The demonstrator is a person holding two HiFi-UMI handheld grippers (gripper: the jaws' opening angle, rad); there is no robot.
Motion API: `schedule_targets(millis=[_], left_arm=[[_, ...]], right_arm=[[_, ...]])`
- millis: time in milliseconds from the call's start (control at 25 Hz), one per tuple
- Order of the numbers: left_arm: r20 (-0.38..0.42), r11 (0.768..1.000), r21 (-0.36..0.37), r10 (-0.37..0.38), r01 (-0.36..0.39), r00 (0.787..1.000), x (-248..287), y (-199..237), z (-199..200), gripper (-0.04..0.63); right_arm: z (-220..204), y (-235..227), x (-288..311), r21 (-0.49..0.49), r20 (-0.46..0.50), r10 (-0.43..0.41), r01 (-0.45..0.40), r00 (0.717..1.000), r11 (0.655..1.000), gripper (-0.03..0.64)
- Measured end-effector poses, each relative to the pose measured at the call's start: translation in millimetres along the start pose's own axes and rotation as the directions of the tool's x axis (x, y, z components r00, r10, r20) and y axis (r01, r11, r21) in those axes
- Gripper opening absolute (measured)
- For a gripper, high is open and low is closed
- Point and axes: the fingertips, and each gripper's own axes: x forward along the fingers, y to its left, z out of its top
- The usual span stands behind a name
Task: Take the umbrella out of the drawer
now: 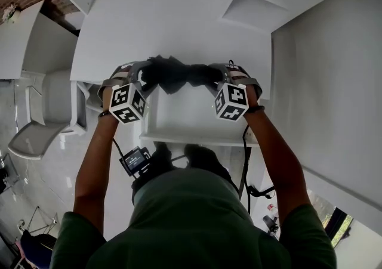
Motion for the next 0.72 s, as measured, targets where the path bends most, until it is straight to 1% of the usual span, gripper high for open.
schedule_targets(millis=[160, 440, 560, 720], left_arm=[[-0.011, 1.0, -0.012, 0.026, -0.026, 1.0, -4, 22, -4, 0.247], [-0.055, 0.998, -0.039, 0.045, -0.047, 0.997, 28, 50, -45, 0.247], [-0.075, 0.998, -0.053, 0.038, -0.042, 0.996, 41, 54, -61, 0.247], [-0.101, 0.996, -0.084, 0.018, -0.026, 0.995, 63, 55, -79, 0.247]], right_arm=[[11, -22, 2, -0.022, -0.005, -0.018, 0.018, 1.0, 1.0, 0.225], [18, -49, 56, -0.054, -0.006, -0.043, 0.043, 0.999, 0.998, 0.227], [19, -52, 75, -0.059, -0.018, -0.035, 0.034, 0.999, 0.998, 0.227], [14, -54, 101, -0.065, -0.048, -0.006, 0.003, 0.999, 0.998, 0.229]])
